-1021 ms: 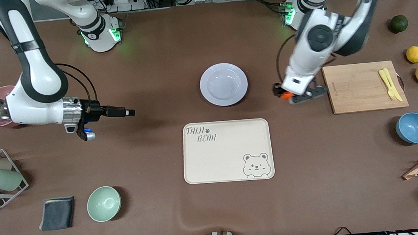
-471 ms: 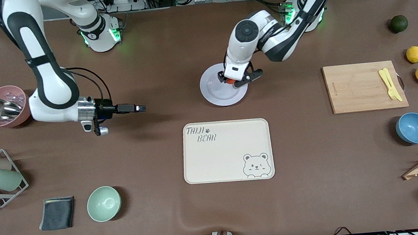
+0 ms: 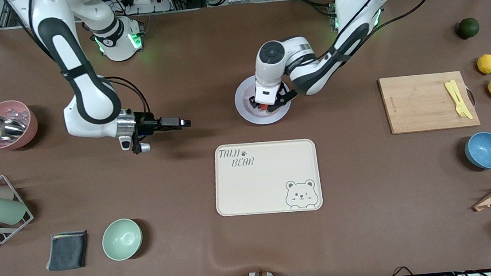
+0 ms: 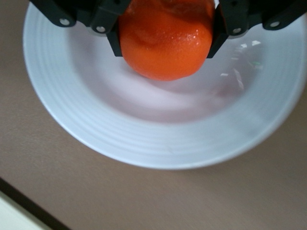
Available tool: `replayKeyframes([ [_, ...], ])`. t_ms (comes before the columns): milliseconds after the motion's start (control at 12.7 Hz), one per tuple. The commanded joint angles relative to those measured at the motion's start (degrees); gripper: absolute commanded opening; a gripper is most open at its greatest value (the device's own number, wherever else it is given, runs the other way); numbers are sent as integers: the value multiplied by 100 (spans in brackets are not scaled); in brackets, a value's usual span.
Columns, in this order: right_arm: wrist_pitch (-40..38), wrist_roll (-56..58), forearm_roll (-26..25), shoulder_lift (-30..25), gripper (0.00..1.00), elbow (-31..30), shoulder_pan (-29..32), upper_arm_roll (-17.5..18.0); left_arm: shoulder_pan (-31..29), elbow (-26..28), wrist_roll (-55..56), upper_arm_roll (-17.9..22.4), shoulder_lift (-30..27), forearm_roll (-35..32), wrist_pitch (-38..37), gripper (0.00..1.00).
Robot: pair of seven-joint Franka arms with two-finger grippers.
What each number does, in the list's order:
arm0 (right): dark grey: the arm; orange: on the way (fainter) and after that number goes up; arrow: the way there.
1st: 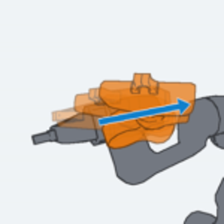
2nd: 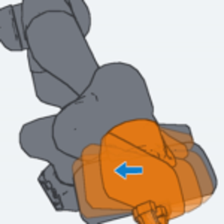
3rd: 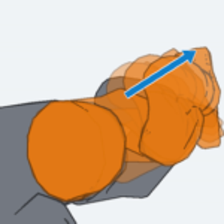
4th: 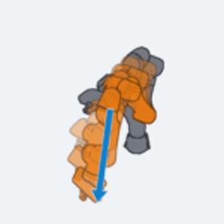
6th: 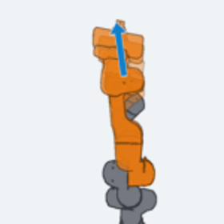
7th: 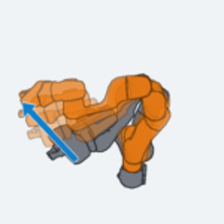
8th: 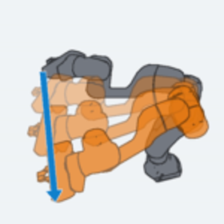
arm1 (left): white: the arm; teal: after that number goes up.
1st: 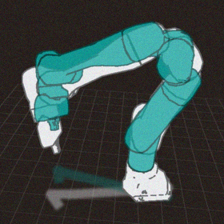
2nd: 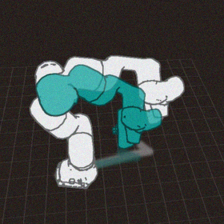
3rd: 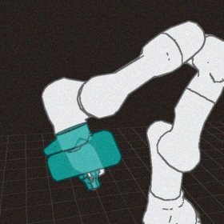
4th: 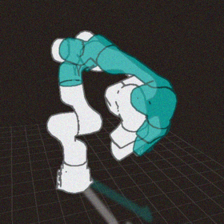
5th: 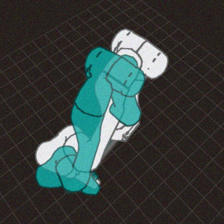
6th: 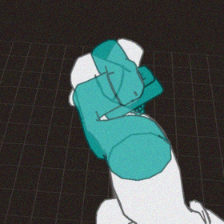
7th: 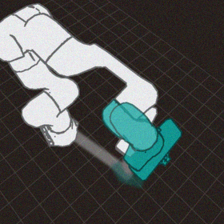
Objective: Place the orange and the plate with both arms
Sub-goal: 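Carry the orange onto the white plate with the left gripper, then open the left gripper and withdraw while the right gripper reaches the plate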
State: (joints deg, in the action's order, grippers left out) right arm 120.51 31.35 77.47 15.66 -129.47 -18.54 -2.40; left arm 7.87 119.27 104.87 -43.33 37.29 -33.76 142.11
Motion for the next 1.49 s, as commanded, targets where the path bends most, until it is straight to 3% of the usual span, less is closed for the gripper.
replayKeyframes([
  [0, 7, 276, 233, 33, 100, -121, -79, -24, 522, -326, 333, 395, 156, -184, -60, 70],
  [79, -1, 406, 399, 42, 100, -148, -141, -23, 514, -326, 306, 396, 147, -184, -60, 100],
  [393, 25, 864, 1102, 86, 100, -306, -535, -32, 434, -334, 201, 370, -413, -202, -594, 100],
  [628, 60, 1154, 1305, 156, 100, -368, -633, -32, 102, -352, -570, 151, -1169, 174, -1149, 100],
  [864, 69, 1565, 1700, 287, 94, -420, -861, -32, -548, -982, -1668, -227, -1391, 641, -1885, 100],
  [1021, 77, 2092, 2261, 437, 88, -464, -1132, -32, -699, -1562, -2388, -228, -1382, 825, -2545, 100],
  [1413, 279, 2462, 3150, 727, 86, -438, -1661, -32, -1620, -2232, -4330, -228, -1373, 976, -2925, 100],
])
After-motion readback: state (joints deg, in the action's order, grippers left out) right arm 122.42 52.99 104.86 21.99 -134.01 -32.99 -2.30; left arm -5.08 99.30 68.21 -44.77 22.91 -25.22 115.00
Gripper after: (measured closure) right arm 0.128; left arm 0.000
